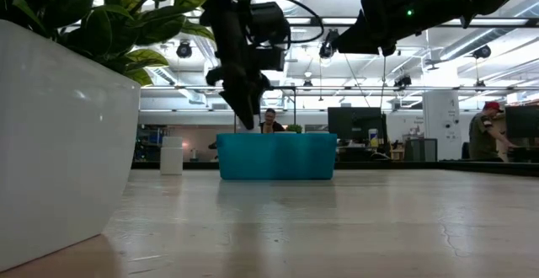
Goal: Pick and place pill bottles into a basket
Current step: Put the white medicine bottle into the blue bin
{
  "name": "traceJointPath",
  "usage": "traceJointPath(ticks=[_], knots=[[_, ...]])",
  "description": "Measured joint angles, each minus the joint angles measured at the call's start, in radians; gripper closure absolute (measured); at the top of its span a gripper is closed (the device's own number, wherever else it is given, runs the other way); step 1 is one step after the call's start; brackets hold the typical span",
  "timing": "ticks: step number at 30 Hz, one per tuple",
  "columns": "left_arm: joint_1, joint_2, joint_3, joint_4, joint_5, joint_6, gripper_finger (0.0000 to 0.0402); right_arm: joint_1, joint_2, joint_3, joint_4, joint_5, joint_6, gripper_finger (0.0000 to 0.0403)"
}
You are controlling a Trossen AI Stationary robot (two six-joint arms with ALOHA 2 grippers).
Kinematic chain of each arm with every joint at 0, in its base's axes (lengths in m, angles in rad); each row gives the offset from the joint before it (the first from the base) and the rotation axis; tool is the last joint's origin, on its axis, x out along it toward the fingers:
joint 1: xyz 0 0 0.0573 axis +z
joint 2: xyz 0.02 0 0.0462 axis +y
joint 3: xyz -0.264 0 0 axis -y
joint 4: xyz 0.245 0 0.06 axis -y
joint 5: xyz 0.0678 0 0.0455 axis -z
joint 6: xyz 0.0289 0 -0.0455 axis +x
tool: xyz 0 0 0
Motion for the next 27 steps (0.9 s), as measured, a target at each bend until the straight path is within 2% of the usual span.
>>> traceJointPath(ticks=[16, 27], knots=[[0.002, 0.085, -0.005, 0.042, 0.012, 0.008, 0.0256, 0.000, 0.000, 0.000, 0.000, 0.000, 0.000, 0.0179], [0.005, 0.093, -0.004, 0.055, 0.016, 0.016, 0.0256, 0.000, 0.000, 0.000, -0.001, 0.000, 0.000, 0.0179]])
